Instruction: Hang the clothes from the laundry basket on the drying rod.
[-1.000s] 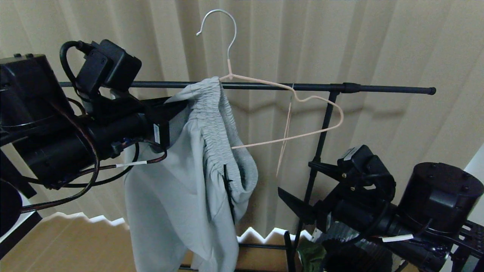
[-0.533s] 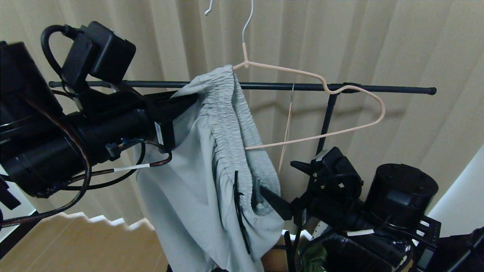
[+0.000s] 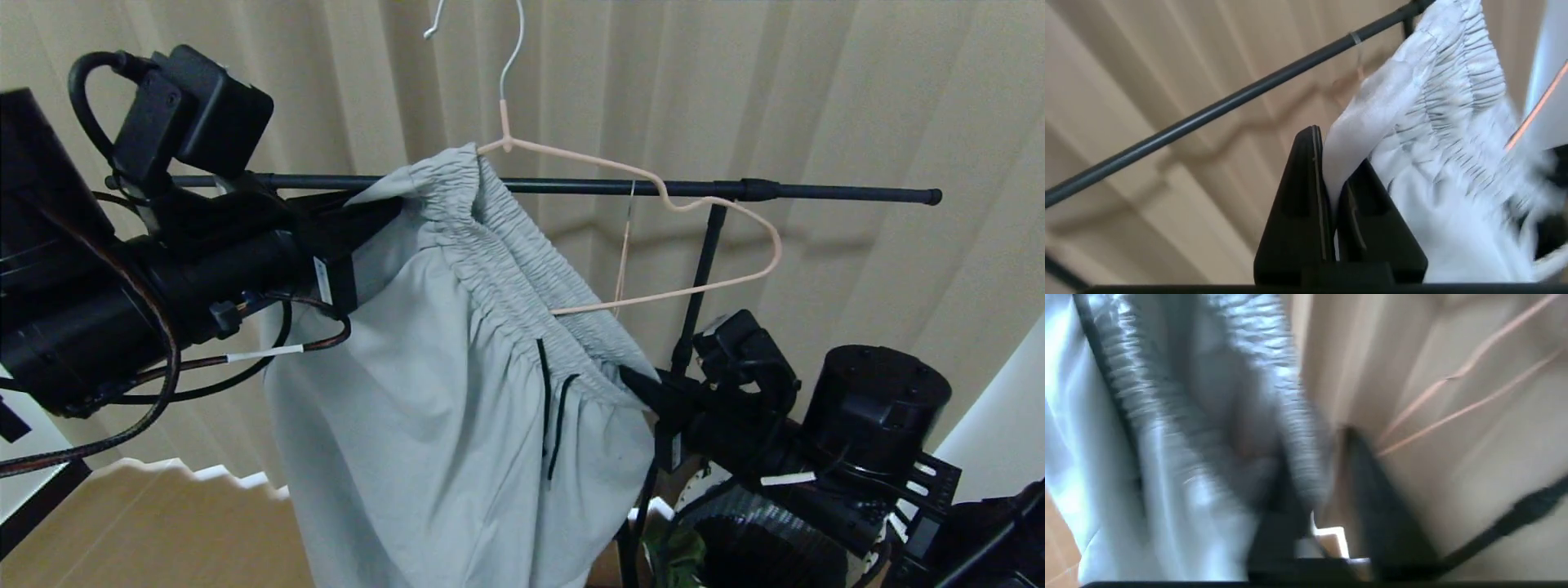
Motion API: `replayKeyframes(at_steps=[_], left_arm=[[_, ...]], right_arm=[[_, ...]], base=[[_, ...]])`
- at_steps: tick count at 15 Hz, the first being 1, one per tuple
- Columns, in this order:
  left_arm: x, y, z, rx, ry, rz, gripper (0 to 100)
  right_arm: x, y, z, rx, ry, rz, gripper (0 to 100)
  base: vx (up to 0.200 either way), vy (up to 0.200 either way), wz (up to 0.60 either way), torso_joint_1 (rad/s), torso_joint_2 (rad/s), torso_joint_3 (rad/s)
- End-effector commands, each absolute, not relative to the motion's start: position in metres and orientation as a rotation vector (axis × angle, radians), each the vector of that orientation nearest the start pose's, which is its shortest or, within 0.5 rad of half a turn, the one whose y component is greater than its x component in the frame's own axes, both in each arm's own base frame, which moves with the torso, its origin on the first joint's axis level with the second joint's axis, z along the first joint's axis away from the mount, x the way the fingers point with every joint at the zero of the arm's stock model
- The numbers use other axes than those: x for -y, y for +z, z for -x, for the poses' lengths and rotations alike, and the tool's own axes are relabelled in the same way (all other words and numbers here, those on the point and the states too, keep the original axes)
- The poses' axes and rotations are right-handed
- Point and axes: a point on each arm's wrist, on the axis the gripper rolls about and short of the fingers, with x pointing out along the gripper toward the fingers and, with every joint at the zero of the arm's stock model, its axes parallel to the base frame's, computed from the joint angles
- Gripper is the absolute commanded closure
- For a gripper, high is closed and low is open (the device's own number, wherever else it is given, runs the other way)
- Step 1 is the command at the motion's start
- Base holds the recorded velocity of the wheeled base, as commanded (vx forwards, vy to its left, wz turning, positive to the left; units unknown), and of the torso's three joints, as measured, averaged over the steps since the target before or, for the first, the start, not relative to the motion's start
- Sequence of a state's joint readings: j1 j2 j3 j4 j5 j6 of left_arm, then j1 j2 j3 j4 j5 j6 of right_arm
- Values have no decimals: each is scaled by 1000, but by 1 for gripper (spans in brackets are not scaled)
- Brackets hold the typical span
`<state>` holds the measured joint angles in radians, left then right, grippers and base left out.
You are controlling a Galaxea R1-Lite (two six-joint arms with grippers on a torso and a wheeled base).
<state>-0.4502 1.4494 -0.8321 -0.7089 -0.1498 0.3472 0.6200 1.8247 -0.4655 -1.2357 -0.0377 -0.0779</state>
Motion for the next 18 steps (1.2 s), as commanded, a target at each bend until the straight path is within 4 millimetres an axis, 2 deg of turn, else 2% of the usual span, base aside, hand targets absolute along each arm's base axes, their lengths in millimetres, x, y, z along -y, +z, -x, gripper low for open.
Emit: replayKeyframes(at_steps=[1, 3, 4, 6, 7, 8, 9, 10, 13, 15, 16, 17, 18], left_arm=[[108, 258, -226, 171, -562, -365, 100], [97, 237, -226, 138, -529, -520, 100], [95, 235, -227, 135, -525, -533, 100], [80, 216, -231, 93, -474, -642, 100], [76, 211, -235, 72, -458, -669, 100], [62, 204, -244, 37, -402, -730, 100], [62, 204, -244, 37, -402, -730, 100], [50, 200, -251, 14, -356, -758, 100], [52, 193, -251, -7, -365, -747, 100], [67, 196, -249, -13, -368, -651, 100], [70, 196, -248, -19, -362, -632, 100], [78, 196, -246, -35, -332, -571, 100], [79, 196, -245, -41, -327, -555, 100]], right_arm=[[-149, 131, -243, -70, 517, 107, 100], [-136, 133, -256, -63, 460, 104, 100], [-136, 132, -256, -65, 457, 104, 100], [-132, 131, -265, -64, 437, 102, 100], [-132, 131, -267, -65, 432, 102, 100], [-132, 128, -269, -72, 431, 104, 100], [-132, 128, -269, -72, 431, 104, 100], [-132, 128, -269, -72, 431, 104, 100], [-136, 124, -262, -90, 455, 111, 100], [-160, 120, -243, -107, 557, 129, 100], [-163, 120, -240, -109, 572, 130, 0], [-175, 119, -228, -111, 626, 138, 0], [-178, 119, -225, -109, 640, 138, 0]], base=[[0, 0, 0, 0, 0, 0], [0, 0, 0, 0, 0, 0], [0, 0, 0, 0, 0, 0], [0, 0, 0, 0, 0, 0], [0, 0, 0, 0, 0, 0], [0, 0, 0, 0, 0, 0], [0, 0, 0, 0, 0, 0], [0, 0, 0, 0, 0, 0], [0, 0, 0, 0, 0, 0], [0, 0, 0, 0, 0, 0], [0, 0, 0, 0, 0, 0], [0, 0, 0, 0, 0, 0], [0, 0, 0, 0, 0, 0]])
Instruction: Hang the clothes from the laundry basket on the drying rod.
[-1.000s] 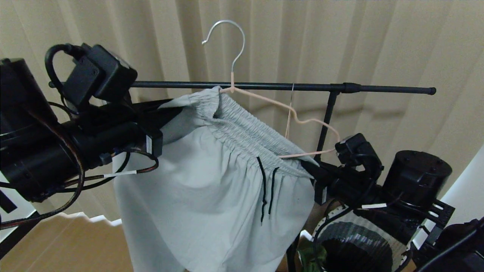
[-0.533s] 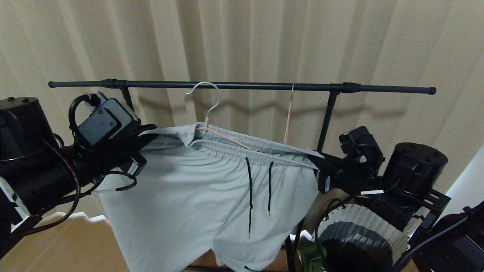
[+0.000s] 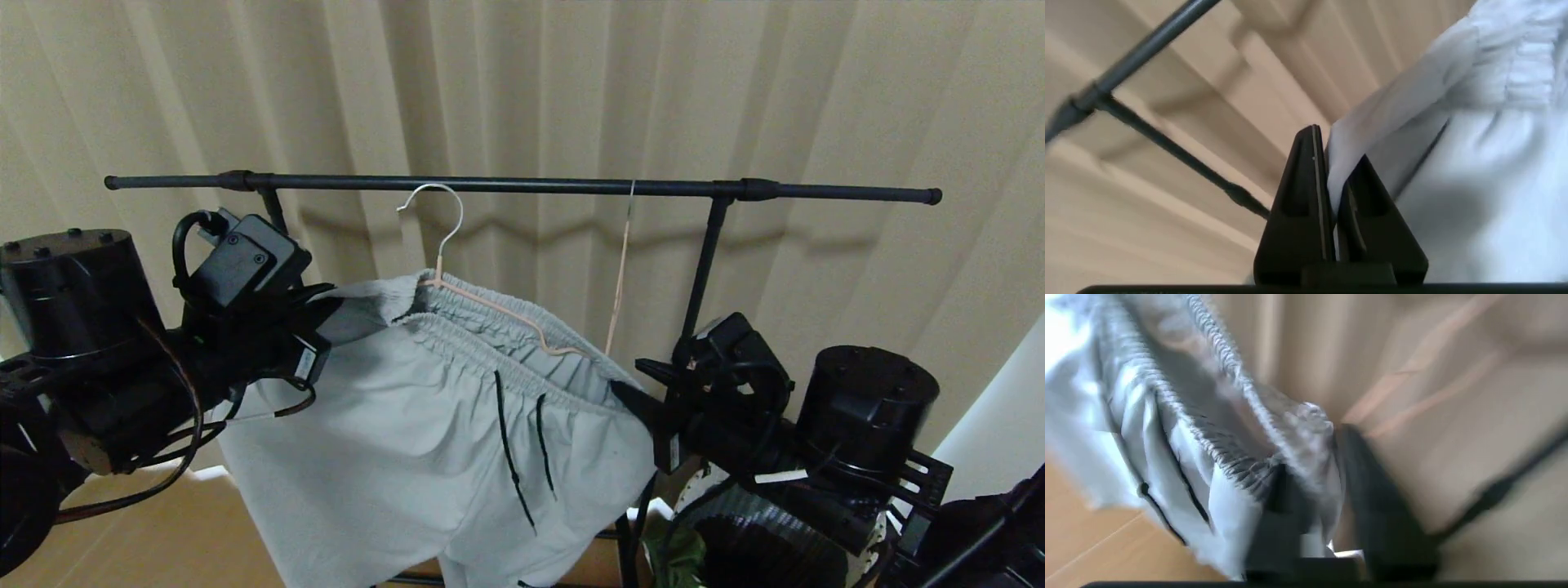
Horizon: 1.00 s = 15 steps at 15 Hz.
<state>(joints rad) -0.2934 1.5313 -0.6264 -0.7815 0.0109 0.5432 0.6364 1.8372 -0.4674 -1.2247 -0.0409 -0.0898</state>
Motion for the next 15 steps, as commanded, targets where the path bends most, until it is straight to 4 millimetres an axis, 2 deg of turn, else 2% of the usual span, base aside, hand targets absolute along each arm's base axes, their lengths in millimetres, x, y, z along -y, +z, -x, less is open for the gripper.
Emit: replayKeyframes(at_steps=[1, 4, 7, 10, 13, 15], left_arm=[[79, 195, -245, -44, -328, -554, 100], [80, 193, -242, -51, -337, -534, 100], [97, 192, -236, -24, -401, -468, 100], [113, 188, -225, -1, -474, -451, 100], [118, 183, -218, 14, -503, -460, 100], [120, 182, -214, 22, -517, -463, 100]], right_arm=[[-178, 122, -224, -98, 641, 135, 0], [-176, 131, -221, -62, 640, 121, 0], [-179, 140, -224, -8, 643, 163, 0], [-186, 145, -236, 40, 637, 210, 0], [-180, 153, -253, 89, 584, 257, 0], [-180, 154, -255, 97, 578, 263, 0]], base=[[0, 0, 0, 0, 0, 0], [0, 0, 0, 0, 0, 0], [0, 0, 0, 0, 0, 0], [0, 0, 0, 0, 0, 0], [0, 0, 0, 0, 0, 0], [0, 0, 0, 0, 0, 0]])
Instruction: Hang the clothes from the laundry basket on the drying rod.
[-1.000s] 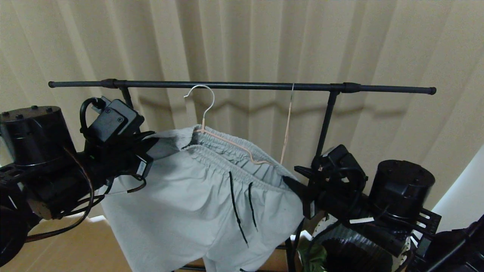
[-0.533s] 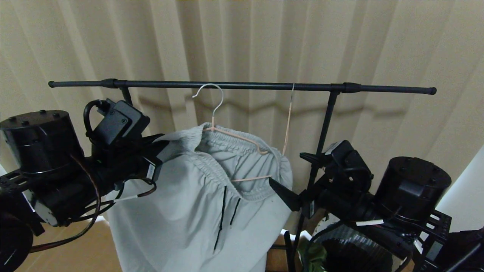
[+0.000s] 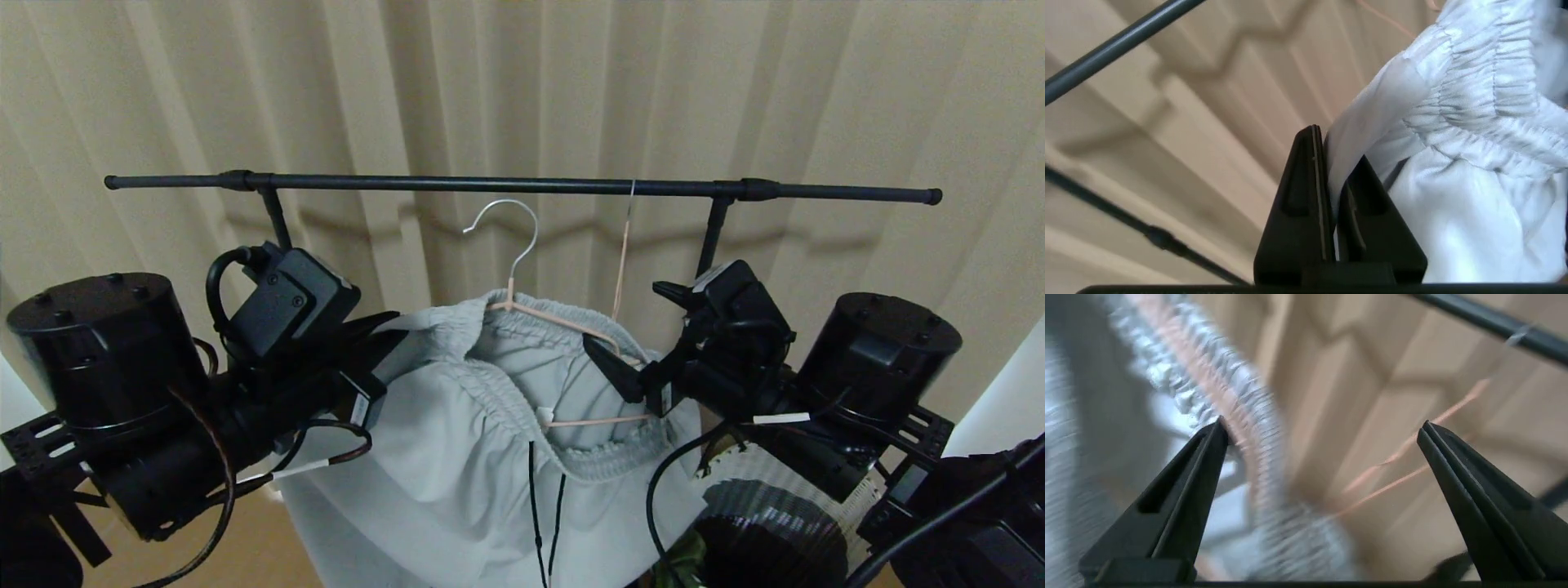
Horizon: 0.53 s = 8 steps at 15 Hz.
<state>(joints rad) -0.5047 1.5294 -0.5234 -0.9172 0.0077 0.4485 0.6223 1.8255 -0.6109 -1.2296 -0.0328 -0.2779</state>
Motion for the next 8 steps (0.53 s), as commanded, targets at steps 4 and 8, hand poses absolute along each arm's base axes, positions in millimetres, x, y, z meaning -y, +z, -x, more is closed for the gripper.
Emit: replayKeyframes(at_steps=[4, 8], left_arm=[[128, 181, -206, 33, -561, -477, 100], [133, 185, -199, 58, -592, -470, 100]], right_arm=[[-178, 151, -259, 99, 564, 304, 0], [-179, 146, -261, 87, 568, 317, 0]], base=[[0, 0, 0, 0, 0, 0], [0, 0, 0, 0, 0, 0]])
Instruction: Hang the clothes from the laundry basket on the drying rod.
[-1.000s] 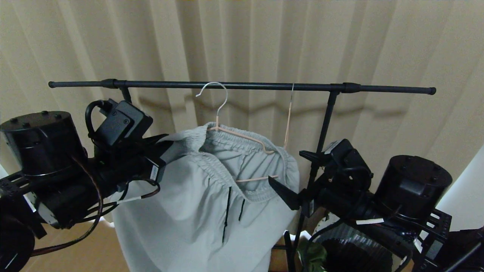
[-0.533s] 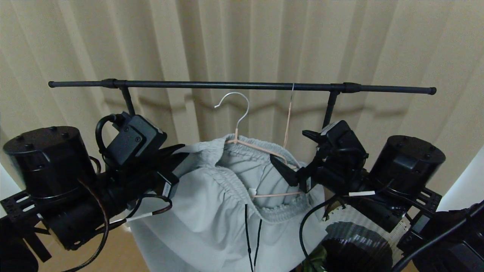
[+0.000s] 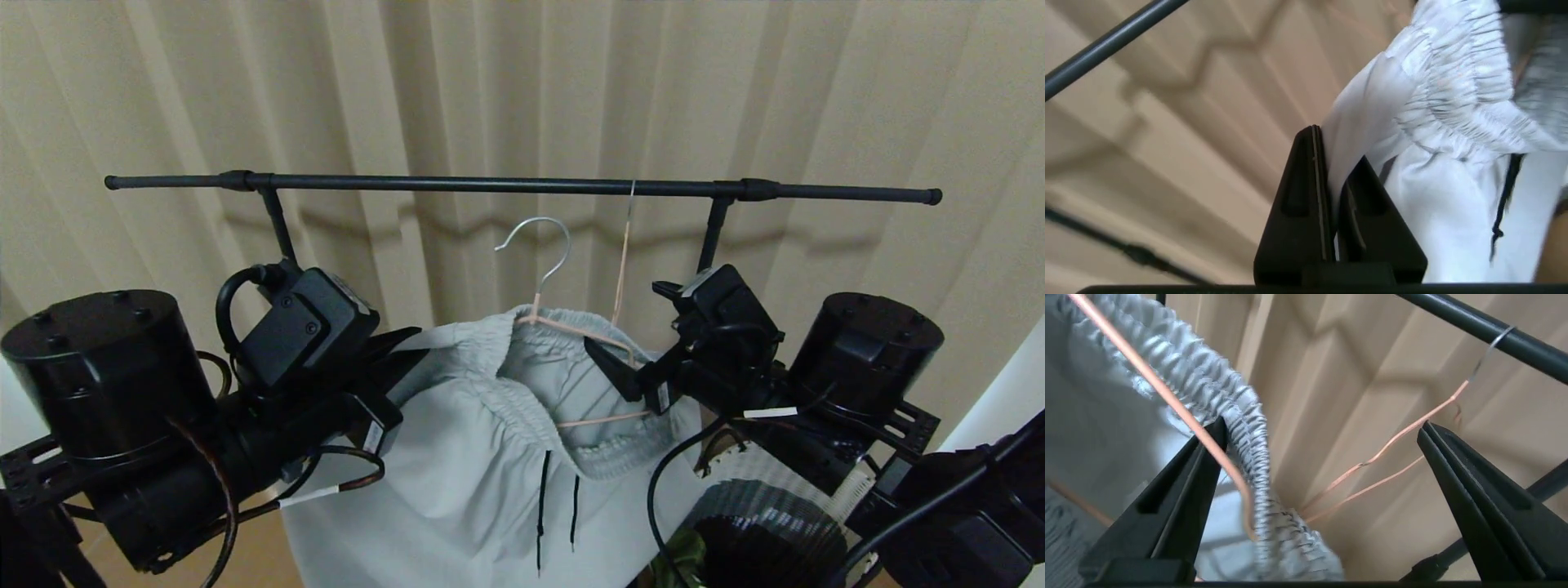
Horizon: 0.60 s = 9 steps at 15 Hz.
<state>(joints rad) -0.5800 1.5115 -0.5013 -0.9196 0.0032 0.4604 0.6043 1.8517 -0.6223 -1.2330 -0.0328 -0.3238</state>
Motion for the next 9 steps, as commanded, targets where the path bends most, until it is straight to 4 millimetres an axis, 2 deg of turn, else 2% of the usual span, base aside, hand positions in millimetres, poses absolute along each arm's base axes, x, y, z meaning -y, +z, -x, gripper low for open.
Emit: replayKeyframes(at_steps=[1, 6, 7, 9], left_arm=[[132, 185, -199, 60, -593, -470, 100], [132, 185, -197, 74, -595, -464, 100], [132, 185, -197, 73, -595, -464, 100], [132, 187, -195, 82, -597, -460, 100]], right_arm=[[-179, 146, -261, 85, 568, 317, 0], [-180, 146, -260, 86, 570, 317, 0], [-180, 146, -260, 86, 570, 317, 100], [-181, 146, -260, 87, 573, 317, 100]], base=[[0, 0, 0, 0, 0, 0], [0, 0, 0, 0, 0, 0], [0, 0, 0, 0, 0, 0], [0, 0, 0, 0, 0, 0]])
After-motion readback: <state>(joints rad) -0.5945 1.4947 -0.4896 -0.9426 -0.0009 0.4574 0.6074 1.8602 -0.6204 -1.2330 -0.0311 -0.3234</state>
